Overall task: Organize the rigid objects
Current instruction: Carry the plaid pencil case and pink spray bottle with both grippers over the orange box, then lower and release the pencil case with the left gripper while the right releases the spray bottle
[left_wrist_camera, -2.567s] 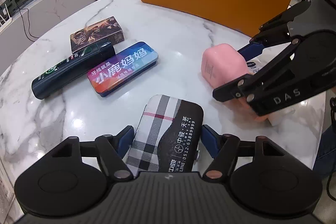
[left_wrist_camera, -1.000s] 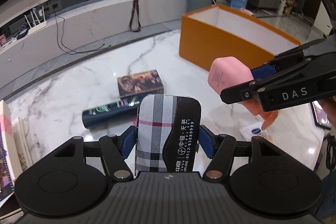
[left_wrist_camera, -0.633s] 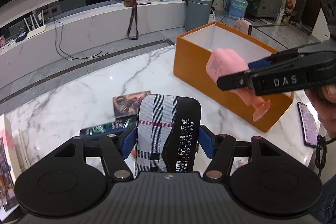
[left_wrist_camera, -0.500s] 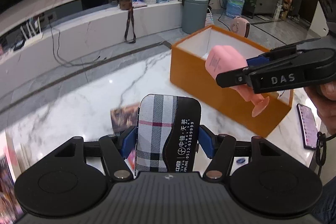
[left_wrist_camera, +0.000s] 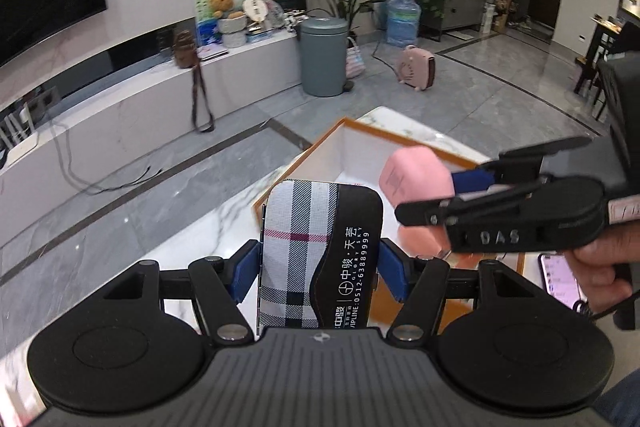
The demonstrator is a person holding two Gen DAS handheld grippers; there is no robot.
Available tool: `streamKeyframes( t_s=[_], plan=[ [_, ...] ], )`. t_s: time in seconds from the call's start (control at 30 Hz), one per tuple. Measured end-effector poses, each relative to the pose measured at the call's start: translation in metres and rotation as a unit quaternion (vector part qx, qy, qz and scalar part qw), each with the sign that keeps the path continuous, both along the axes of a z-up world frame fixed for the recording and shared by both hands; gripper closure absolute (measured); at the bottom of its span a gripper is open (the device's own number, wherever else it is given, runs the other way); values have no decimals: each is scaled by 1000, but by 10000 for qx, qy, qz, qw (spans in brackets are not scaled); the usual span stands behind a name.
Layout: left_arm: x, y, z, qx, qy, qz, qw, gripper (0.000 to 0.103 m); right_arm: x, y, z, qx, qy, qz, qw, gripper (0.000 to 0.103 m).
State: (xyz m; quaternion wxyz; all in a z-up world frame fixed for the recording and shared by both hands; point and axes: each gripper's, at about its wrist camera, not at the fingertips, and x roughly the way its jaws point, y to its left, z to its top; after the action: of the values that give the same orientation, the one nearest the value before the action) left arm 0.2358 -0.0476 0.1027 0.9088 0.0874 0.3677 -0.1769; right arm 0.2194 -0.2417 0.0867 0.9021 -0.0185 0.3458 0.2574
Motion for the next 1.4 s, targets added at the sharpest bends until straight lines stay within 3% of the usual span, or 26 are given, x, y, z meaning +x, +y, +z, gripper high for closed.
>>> streamKeyframes(
  t_s=[0.2, 0.5, 0.97, 1.23, 1.4],
  plan=[
    [35, -33, -4, -6, 95, -264, 9996, 30, 31, -30, -12, 120, 131, -503, 9986, 56],
    [84, -72, -25, 483, 289, -529, 9970, 30, 66, -46, -36, 228, 404, -831, 9955, 56],
    [153, -85, -87, 1330, 1187, -778, 9809, 30, 95, -28, -79, 287, 1137, -918, 9889, 57],
    [173, -85, -103, 1565, 1558, -843, 9717, 30, 112, -19, -98, 733, 1651, -1188, 9763, 57],
    [182, -85, -110, 1663, 1755, -830, 9668, 30, 117, -19, -112, 1314, 2084, -1534, 9570, 57]
  ],
)
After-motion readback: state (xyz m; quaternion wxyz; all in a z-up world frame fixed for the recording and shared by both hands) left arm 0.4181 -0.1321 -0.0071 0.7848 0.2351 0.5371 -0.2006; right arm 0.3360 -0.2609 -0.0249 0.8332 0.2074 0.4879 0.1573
